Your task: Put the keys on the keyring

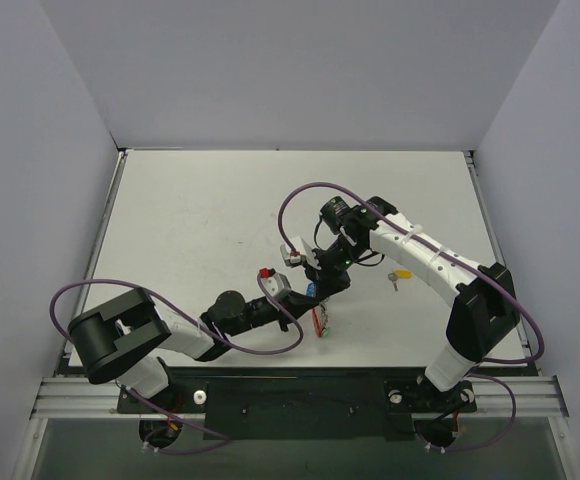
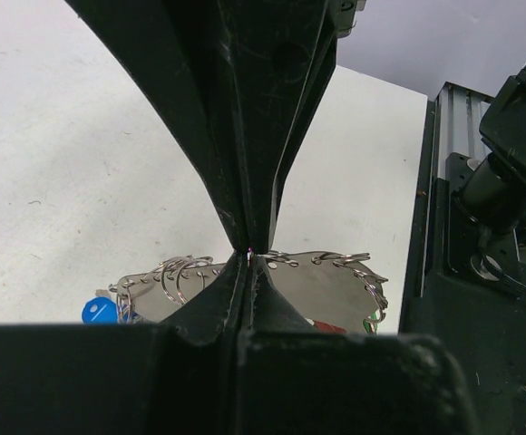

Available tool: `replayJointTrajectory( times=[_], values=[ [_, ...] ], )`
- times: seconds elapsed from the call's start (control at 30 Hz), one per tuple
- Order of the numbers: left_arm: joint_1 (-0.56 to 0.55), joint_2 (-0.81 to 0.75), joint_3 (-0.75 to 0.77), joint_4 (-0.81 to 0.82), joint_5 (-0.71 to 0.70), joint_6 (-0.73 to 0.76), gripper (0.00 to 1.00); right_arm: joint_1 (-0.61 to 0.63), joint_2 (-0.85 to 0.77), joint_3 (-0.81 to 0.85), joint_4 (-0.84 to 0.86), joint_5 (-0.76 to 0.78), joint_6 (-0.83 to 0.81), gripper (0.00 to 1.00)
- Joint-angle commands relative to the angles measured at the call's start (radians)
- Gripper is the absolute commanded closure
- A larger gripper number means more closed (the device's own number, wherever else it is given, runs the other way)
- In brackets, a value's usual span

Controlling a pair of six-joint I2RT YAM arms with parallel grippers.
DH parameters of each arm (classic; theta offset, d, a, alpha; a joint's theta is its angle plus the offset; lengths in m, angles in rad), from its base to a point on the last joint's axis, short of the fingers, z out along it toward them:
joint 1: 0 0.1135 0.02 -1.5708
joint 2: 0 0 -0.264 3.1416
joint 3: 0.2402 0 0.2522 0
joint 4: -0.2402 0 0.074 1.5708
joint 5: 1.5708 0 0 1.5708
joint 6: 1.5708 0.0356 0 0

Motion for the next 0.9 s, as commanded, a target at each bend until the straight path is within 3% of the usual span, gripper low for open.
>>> replayJointTrajectory(
  times=[0.0, 0.07, 0.1, 0.13, 0.17, 0.3, 0.47, 0.6, 0.87],
  values=[
    [-0.006, -0.038, 0.026, 0.234, -0.005, -0.004, 1.0, -0.011, -0.01, -0.001, -0.037, -0.054, -0.01, 1.0],
    [-0.008, -0.061, 0.017, 0.214, -0.028, 0.0, 1.0, -0.025, -0.007, 0.005, -0.035, -0.07, 0.005, 0.97],
    [-0.005, -0.068, 0.014, 0.196, -0.037, 0.005, 1.0, -0.029, -0.005, 0.007, -0.035, -0.091, 0.016, 0.9],
    [-0.006, -0.09, 0.006, 0.184, -0.037, 0.026, 1.0, -0.047, -0.01, 0.009, -0.041, -0.1, 0.021, 0.69],
    [-0.006, -0.106, 0.004, 0.147, -0.032, 0.035, 1.0, -0.057, -0.015, 0.013, -0.046, -0.122, 0.019, 0.63],
    [-0.018, -0.222, 0.015, -0.054, 0.014, 0.187, 1.0, -0.121, -0.08, 0.001, -0.084, -0.166, -0.053, 0.53],
    [-0.026, -0.318, 0.046, -0.314, 0.043, 0.327, 1.0, -0.14, -0.133, -0.071, -0.106, -0.203, -0.255, 0.5],
    [-0.029, -0.362, 0.08, -0.456, 0.044, 0.387, 1.0, -0.147, -0.125, -0.033, -0.181, -0.238, -0.319, 0.53],
    [-0.028, -0.368, 0.092, -0.493, 0.037, 0.402, 1.0, -0.118, -0.09, 0.021, -0.237, -0.249, -0.326, 0.59]
  ],
)
